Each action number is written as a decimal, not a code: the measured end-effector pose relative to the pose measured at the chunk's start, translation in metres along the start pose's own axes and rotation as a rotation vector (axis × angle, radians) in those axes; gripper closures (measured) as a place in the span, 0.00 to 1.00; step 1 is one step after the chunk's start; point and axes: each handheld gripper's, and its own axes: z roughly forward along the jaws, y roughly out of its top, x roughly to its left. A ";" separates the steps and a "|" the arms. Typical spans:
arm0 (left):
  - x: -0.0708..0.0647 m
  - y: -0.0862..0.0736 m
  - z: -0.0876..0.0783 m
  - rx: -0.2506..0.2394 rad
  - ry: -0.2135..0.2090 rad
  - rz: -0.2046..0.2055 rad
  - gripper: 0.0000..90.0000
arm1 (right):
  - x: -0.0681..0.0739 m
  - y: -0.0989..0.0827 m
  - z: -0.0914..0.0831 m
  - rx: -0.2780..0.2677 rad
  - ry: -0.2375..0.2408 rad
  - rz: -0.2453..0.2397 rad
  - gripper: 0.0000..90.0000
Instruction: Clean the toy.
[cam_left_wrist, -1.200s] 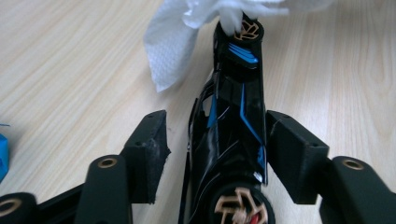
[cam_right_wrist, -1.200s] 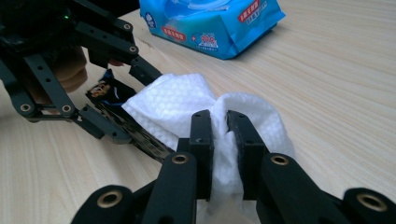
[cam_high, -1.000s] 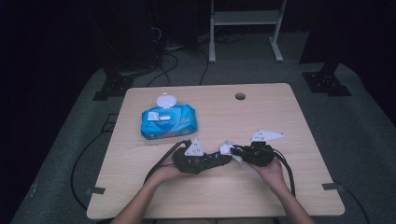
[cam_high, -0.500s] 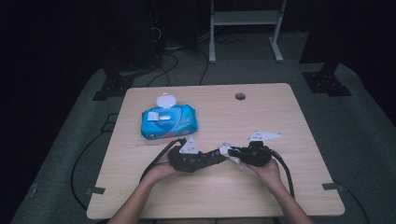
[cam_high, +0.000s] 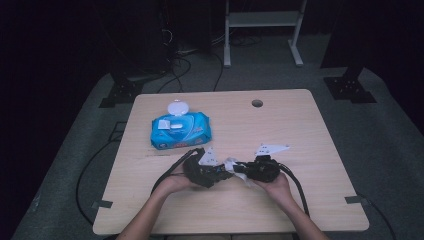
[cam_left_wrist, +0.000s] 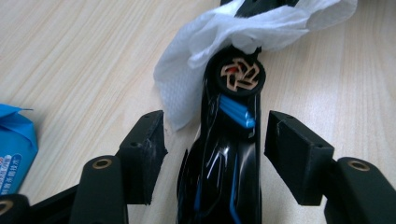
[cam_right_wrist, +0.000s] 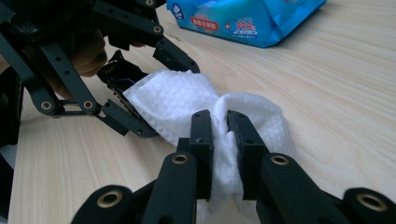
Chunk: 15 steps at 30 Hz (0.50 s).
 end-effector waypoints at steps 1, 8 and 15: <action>-0.001 0.002 0.001 0.015 0.001 0.007 0.41 | 0.000 0.000 0.000 -0.001 0.002 0.004 0.89; -0.006 0.010 0.014 0.151 0.047 0.033 0.50 | -0.002 -0.001 -0.001 -0.001 0.001 0.011 0.89; -0.008 0.012 0.008 0.108 0.055 0.040 0.63 | -0.008 0.000 -0.006 -0.013 -0.013 0.024 0.89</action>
